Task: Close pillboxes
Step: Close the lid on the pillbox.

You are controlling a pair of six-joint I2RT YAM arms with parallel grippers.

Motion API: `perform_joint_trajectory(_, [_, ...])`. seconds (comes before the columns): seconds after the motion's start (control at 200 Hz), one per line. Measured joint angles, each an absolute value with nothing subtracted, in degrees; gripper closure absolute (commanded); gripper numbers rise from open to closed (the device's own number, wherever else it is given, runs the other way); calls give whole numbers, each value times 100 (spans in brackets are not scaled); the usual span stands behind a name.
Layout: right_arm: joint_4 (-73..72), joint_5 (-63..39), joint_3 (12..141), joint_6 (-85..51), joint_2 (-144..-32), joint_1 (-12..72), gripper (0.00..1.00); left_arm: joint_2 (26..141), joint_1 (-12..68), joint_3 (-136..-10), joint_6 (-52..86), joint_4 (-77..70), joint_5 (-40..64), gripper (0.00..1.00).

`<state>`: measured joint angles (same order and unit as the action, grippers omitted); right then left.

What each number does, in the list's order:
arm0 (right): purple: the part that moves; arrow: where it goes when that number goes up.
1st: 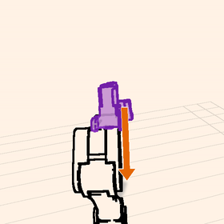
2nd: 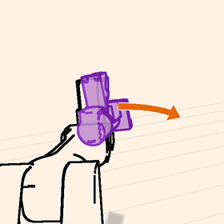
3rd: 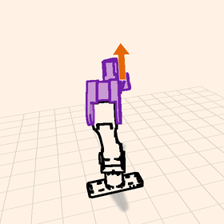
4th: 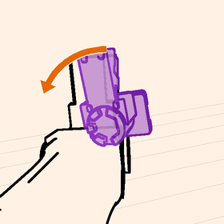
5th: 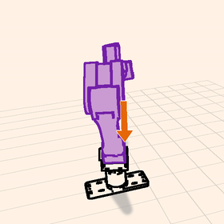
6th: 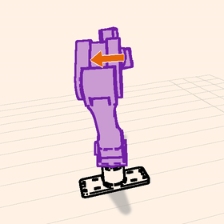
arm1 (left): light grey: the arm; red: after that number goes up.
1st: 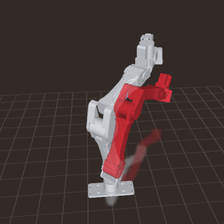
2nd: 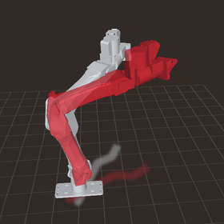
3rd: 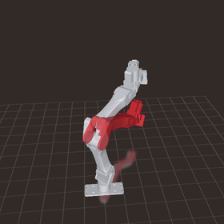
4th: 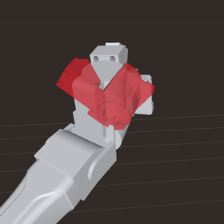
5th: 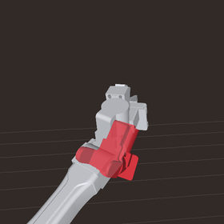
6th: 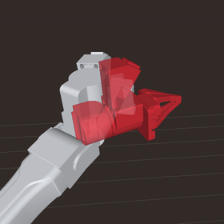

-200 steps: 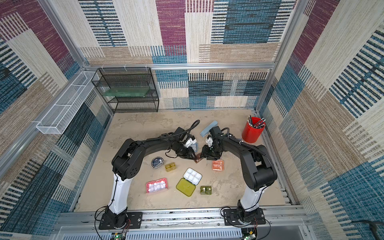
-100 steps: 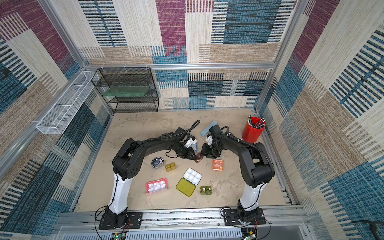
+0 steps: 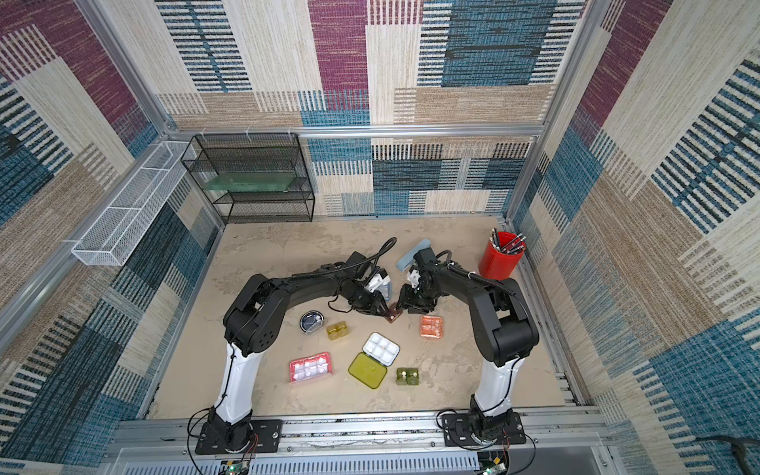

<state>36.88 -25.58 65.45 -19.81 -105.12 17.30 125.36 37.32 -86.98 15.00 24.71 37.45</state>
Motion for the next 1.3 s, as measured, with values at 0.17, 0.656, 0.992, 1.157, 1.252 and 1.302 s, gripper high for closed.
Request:
perform_joint_trajectory(0.17, [3649,-2620,6539,-1981,-10541,1728,53,12558,3739,-8731,1500,2491,3754,71])
perform_joint_trajectory(0.656, [3588,-2689,6613,-1940,-10615,1717,52,12599,3741,-8772,1503,2491,3787,71])
perform_joint_trajectory(0.992, [3721,-2641,6700,-1938,-10263,1562,50,12628,3741,-8871,1507,2598,3758,71])
perform_joint_trajectory(1.157, [3728,-2644,6626,-1938,-10189,1535,49,12626,3741,-8871,1529,2596,3763,68])
perform_joint_trajectory(1.252, [3732,-2644,6569,-1938,-10123,1525,47,12608,3741,-8868,1549,2596,3760,65])
perform_joint_trajectory(1.302, [3730,-2646,6545,-1938,-10082,1514,47,12591,3741,-8866,1573,2596,3741,65])
